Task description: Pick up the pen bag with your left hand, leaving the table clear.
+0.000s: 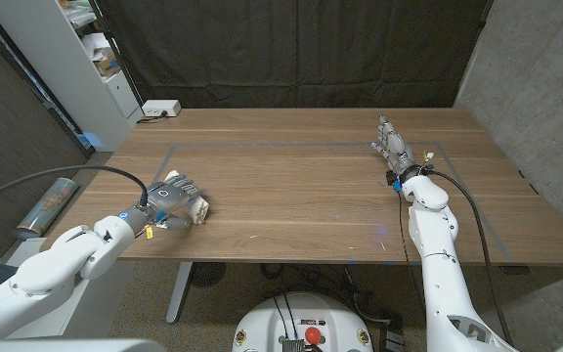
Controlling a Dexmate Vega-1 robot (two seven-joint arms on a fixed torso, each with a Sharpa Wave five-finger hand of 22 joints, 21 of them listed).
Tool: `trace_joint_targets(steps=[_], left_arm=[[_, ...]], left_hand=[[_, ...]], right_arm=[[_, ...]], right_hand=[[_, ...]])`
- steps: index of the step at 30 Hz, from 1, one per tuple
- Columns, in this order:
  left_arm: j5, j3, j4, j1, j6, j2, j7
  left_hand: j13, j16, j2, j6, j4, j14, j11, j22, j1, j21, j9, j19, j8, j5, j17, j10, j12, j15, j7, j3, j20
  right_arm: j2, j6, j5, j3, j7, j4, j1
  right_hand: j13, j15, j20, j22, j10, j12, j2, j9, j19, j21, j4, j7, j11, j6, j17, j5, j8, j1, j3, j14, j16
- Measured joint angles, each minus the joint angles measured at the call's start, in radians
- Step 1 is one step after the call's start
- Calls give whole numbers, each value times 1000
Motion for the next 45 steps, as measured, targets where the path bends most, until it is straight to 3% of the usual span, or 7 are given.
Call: trace_joint_targets(steps=[3, 16, 21, 24, 30, 40, 45], left_arm=[[-8, 11, -1, -1, 16, 5, 0], [-33, 58, -8, -24, 47, 27, -6], [-40, 71, -9, -30, 59, 31, 4], [-41, 83, -11, -35, 68, 34, 9], [-35, 98, -21, -37, 99, 40, 10], [-36, 108, -37, -32, 130, 52, 11], [-37, 111, -45, -27, 139, 58, 13]], left_hand=[[4, 0, 0, 31, -3, 27, -2, 0, 8, 7, 0, 19, 4, -4, 0, 30, 2, -1, -5, -3, 0], [4, 7, 20, 113, -4, 111, -12, 5, 58, 32, 2, 114, 8, -21, 0, 108, 12, -3, -23, -4, 82], [4, 15, 43, 192, -7, 183, -22, 9, 96, 59, 5, 201, 16, -45, 0, 175, 23, -4, -35, -7, 139], [8, 21, 60, 259, -5, 232, -31, 9, 120, 78, 5, 267, 31, -66, 1, 237, 31, -5, -43, -11, 159], [9, 40, 92, 360, -1, 317, -37, 9, 152, 92, 5, 330, 48, -102, 3, 330, 42, -8, -66, -15, 159], [17, 58, 135, 454, -1, 402, -40, 9, 195, 118, 7, 409, 70, -148, 7, 414, 51, -12, -71, -16, 137], [24, 77, 155, 524, -7, 474, -63, 12, 216, 130, 10, 444, 89, -174, 7, 474, 61, -16, -77, -10, 117]], right_arm=[[-1, -1, 0, 0, 3, 0, 0], [-4, -7, 2, 3, 12, 5, 3], [-5, -9, 4, 6, 14, 4, 2], [-5, -9, 6, 7, 15, 2, 1], [-6, -10, 8, 9, 18, 1, -2], [-6, -7, 13, 9, 22, 1, -3], [-6, -5, 15, 10, 24, 3, -4]], right_hand=[[0, 0, 0, 0, 0, 0, 0, 0, 0, 0, 0, 0, 0, 0, 0, 0, 0, 0, 0, 0, 0], [0, 0, 4, 0, 0, 0, 7, 0, 4, 0, 0, 0, 0, 0, 0, 0, 0, -7, 0, 0, 0], [0, 4, 4, 0, 0, 0, 11, 0, 4, 0, 3, 0, 0, 0, 0, 0, 0, -3, -3, 4, 0], [0, 4, 4, 0, 6, 0, 11, 0, 4, 0, 3, 0, 6, 0, 0, 0, 0, -3, -3, 4, 0], [0, 4, 4, 0, 6, 0, 11, 0, 4, 0, 3, 0, 6, 0, 0, 0, 0, -3, -3, 4, 0], [0, 3, 4, 0, 6, 0, 11, 0, 4, 0, 3, 0, 6, 0, 0, 0, 0, -3, -3, 3, 0], [0, 3, 4, 0, 6, 0, 11, 0, 4, 0, 0, 0, 6, 0, 0, 0, 0, -3, -6, 3, 0]])
